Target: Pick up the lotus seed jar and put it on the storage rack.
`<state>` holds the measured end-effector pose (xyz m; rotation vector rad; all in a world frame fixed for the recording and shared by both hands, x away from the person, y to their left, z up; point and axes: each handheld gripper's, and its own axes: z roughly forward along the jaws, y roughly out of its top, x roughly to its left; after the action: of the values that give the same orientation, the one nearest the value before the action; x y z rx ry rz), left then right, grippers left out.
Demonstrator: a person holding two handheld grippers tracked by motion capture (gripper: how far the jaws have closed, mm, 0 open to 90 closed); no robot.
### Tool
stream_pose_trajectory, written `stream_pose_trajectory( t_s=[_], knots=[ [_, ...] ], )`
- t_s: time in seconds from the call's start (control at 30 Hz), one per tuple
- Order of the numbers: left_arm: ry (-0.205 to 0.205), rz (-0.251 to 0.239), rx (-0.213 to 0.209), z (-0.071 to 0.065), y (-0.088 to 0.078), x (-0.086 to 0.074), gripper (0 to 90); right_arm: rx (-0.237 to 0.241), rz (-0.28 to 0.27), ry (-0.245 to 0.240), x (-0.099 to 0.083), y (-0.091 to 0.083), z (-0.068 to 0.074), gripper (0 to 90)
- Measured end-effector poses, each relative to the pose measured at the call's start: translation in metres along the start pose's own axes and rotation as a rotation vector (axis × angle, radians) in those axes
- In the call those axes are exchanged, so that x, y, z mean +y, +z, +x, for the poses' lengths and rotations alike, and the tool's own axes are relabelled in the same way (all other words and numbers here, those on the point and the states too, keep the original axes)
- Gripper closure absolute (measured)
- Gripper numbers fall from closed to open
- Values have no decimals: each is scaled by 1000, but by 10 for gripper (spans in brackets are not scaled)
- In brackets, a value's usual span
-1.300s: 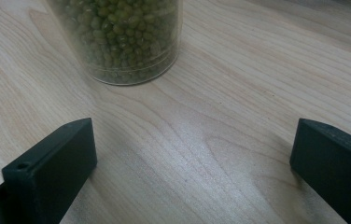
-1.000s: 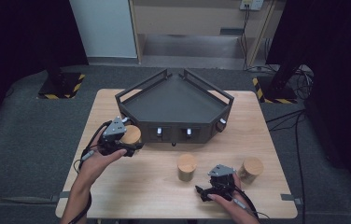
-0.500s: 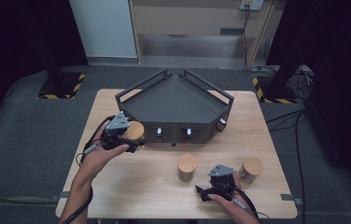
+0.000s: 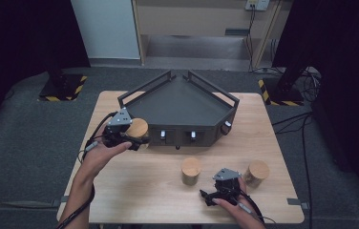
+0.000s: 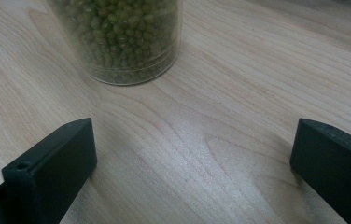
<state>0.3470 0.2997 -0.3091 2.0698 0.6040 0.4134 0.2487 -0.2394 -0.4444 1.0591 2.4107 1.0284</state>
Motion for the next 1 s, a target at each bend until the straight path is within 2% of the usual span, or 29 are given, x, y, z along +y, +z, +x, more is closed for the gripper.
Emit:
stream_pose_trajectory(
  t_s=[0.23,0.5,1.0],
  knots=[
    [-5,-9,-3,6,-2,6,243,0,0,0,0,0,0,6],
    [7,5,-12,11,-1,17,243,0,0,0,0,0,0,6],
    [25,-2,-12,16,2,36,243,0,0,1,0,0,0,6]
  ],
)
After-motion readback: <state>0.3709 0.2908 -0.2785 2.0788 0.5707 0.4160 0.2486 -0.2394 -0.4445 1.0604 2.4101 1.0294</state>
